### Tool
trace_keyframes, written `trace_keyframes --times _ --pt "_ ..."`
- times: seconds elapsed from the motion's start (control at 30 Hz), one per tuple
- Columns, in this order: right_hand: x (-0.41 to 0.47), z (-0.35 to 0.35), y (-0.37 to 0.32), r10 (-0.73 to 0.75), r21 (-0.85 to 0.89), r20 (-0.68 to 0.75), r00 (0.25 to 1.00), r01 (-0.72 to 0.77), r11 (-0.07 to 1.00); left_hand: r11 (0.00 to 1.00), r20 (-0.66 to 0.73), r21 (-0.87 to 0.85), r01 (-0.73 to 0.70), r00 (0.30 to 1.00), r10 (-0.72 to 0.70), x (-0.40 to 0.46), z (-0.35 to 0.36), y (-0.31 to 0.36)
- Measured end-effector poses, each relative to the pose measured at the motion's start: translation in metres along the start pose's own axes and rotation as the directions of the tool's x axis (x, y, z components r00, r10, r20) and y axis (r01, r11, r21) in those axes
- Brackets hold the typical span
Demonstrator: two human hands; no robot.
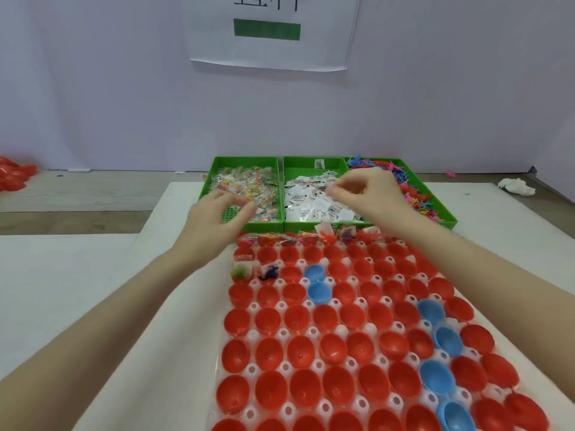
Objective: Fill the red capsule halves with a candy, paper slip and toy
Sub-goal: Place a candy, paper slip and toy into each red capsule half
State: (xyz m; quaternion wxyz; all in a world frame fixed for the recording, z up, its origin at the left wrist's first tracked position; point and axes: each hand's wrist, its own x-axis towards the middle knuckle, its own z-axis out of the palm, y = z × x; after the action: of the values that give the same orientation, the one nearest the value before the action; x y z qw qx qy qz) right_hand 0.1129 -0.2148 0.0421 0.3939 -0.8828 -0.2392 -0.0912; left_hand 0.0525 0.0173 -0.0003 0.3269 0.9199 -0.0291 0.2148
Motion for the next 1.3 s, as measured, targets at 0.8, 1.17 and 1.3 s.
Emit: trace_keyframes --times 0.8,1.17,1.3 --pt "0.027 -0.038 0.103 0.302 -0.220 -0.371 0.878 -0.400 0.890 0.900 0.207 0.087 0.427 0.876 -0.435 0.052 0.036 -0.018" --pt "0.038 -0.017 0.072 0.438 -0.060 -0.127 0.890 -0.447 0.892 0.820 -0.043 -0.320 0.475 0.857 -0.514 0.049 0.029 -0.013" --pt "0.036 -0.006 0.062 0.352 -0.184 0.007 0.936 -0.345 0.920 0.790 -0.063 -0.438 0.430 0.861 -0.504 0.046 0.027 -0.012"
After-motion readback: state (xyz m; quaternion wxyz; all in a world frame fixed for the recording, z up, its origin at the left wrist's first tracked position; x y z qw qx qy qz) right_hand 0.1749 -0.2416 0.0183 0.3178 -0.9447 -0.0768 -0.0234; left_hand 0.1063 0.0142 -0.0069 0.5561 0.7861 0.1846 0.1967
